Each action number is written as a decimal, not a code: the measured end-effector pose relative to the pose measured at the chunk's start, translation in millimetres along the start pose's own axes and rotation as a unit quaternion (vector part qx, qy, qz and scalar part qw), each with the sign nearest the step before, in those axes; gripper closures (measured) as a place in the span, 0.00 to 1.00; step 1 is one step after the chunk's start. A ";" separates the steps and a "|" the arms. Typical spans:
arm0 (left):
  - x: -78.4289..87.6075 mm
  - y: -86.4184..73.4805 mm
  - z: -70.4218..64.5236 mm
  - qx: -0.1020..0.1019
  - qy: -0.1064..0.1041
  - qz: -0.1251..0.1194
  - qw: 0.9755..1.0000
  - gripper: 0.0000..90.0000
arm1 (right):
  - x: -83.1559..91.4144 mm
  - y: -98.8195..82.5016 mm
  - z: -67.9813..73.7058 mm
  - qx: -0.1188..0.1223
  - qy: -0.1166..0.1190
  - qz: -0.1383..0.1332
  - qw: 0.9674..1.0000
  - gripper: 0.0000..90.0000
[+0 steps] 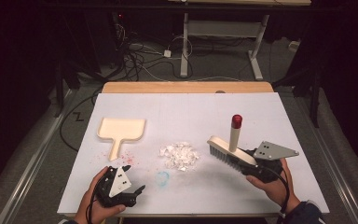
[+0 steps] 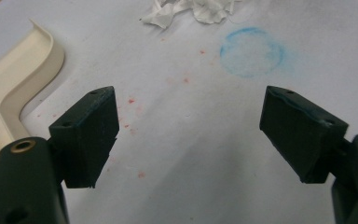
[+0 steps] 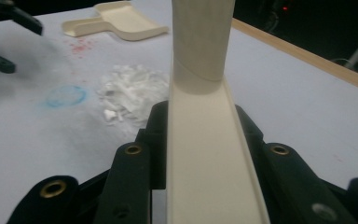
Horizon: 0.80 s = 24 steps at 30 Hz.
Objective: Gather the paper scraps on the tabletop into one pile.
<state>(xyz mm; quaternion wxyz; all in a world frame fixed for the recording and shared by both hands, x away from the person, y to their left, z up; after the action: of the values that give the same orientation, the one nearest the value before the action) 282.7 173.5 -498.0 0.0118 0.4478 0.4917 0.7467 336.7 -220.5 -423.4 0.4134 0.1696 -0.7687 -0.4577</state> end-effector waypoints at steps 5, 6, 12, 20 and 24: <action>1.1 -0.7 1.0 0.003 0.000 -0.002 1.000 0.21 | 12.4 -12.8 -29.7 -0.023 -0.054 0.004 0.998 0.76; 1.1 -0.8 1.2 0.003 0.000 -0.002 1.000 0.21 | 12.4 -12.8 -29.7 -0.023 -0.054 0.004 0.998 0.76; 1.7 -0.5 1.3 0.002 0.003 -0.001 1.000 0.21 | 28.1 -25.6 -49.4 -0.042 -0.065 0.012 0.997 0.76; 2.7 0.1 1.0 -0.003 0.007 0.001 1.000 0.21 | 49.3 -37.9 -44.8 -0.044 0.071 0.051 0.995 0.76; 3.4 0.9 0.5 -0.004 0.007 -0.001 1.000 0.21 | 49.5 -43.8 -37.6 -0.035 0.122 0.078 0.989 0.76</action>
<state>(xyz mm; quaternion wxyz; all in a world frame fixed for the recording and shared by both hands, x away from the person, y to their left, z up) 281.4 174.9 -495.0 0.0108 0.4422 0.4889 0.7519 331.5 -296.3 -427.6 0.5443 0.1492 -0.7067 -0.4266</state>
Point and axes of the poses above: each handheld gripper's, and its own axes: x roughly backward along the jaws, y roughly out of its top, z roughly to its left, the point moved 4 cm from there along -x, roughly forward along the jaws, and after that the axes turned 9 degrees about x, right-handed, at the moved point
